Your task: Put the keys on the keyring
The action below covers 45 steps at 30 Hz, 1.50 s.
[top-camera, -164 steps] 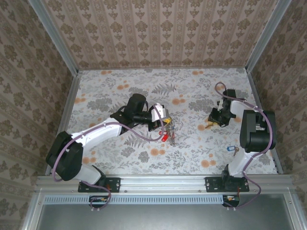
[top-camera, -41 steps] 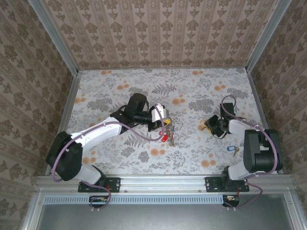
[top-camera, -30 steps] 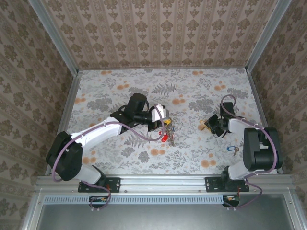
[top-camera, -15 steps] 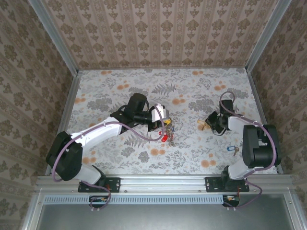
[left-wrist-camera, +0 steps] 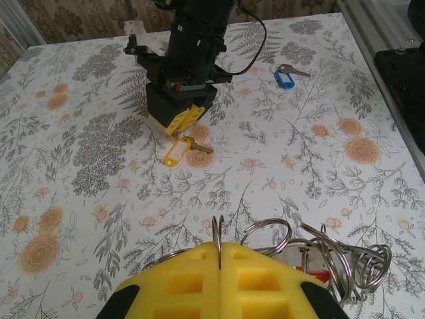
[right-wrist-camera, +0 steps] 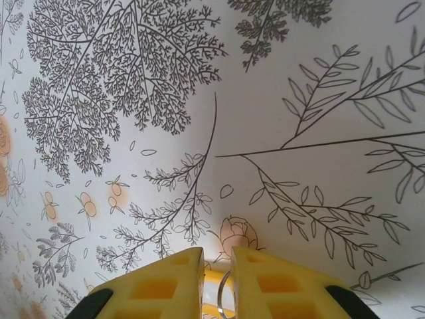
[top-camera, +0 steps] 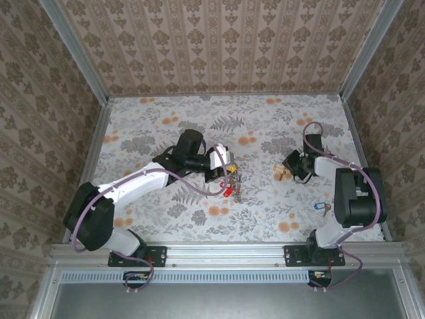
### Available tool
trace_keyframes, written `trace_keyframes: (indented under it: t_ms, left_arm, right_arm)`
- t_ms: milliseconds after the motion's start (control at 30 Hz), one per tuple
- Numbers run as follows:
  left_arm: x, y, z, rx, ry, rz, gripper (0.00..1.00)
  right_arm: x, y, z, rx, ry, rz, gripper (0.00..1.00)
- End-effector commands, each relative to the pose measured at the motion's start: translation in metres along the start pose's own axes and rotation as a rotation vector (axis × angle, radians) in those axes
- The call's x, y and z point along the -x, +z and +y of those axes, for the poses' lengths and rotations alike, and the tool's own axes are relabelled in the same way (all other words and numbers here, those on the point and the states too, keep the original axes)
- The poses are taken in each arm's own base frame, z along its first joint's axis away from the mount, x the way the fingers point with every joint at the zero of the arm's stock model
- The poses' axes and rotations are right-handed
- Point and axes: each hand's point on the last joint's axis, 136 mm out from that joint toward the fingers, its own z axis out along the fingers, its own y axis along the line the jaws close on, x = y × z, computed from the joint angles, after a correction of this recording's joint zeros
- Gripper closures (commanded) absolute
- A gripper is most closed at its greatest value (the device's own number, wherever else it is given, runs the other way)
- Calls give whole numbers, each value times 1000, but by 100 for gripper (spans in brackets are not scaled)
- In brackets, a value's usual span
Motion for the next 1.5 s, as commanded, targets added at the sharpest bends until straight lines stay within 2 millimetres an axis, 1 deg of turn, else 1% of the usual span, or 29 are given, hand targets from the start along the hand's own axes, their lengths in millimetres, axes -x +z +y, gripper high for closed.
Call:
trace_keyframes:
  t_ms: [0, 200, 400, 467, 567, 667, 733, 767, 800, 867, 1000, 1200, 1267, 1333, 1400, 1467]
  left_arm:
    - [25, -4, 5, 3, 61, -61, 100]
    - [24, -4, 4, 2, 59, -57, 100]
    - [23, -4, 5, 2, 58, -57, 100]
    - [24, -5, 4, 3, 60, -57, 100]
    - [24, -5, 4, 4, 59, -56, 100]
    - [23, -7, 4, 12, 59, -53, 100]
    - [23, -8, 5, 20, 61, -51, 100]
    - [23, -8, 5, 21, 61, -50, 100]
    - [23, -8, 5, 22, 63, -51, 100]
    - [24, -8, 5, 19, 65, -55, 100]
    - [24, -8, 4, 16, 64, -54, 100]
    - [22, -9, 3, 23, 62, -51, 100]
    - [21, -9, 3, 22, 62, -50, 100]
    - [22, -9, 3, 22, 64, -52, 100]
    - [23, -9, 4, 21, 65, -53, 100]
    - [23, -9, 4, 18, 65, -54, 100]
  right_arm:
    - [-4, 1, 3, -13, -20, 34, 80]
    - [-12, 0, -9, -88, -55, 65, 78]
    - [-17, -4, -5, -167, -180, 76, 67]
    - [-17, -5, -4, -216, -232, 75, 66]
    - [-16, -7, -8, -301, -286, 64, 66]
    - [-14, -8, -10, -338, -316, 52, 68]
    - [-15, -7, -8, -344, -336, 65, 68]
    - [-14, -5, -4, -340, -351, 66, 69]
    - [-19, -4, -8, -362, -358, 94, 69]
    - [-22, 1, -5, -358, -370, 117, 70]
    - [-21, 4, -8, -385, -378, 135, 72]
    - [-17, -4, -13, -415, -394, 107, 79]
    - [-17, -7, -13, -413, -395, 95, 83]
    - [-16, -10, -13, -404, -388, 85, 84]
    - [-17, -11, -14, -391, -378, 81, 88]
    - [-16, -13, -14, -374, -369, 71, 86]
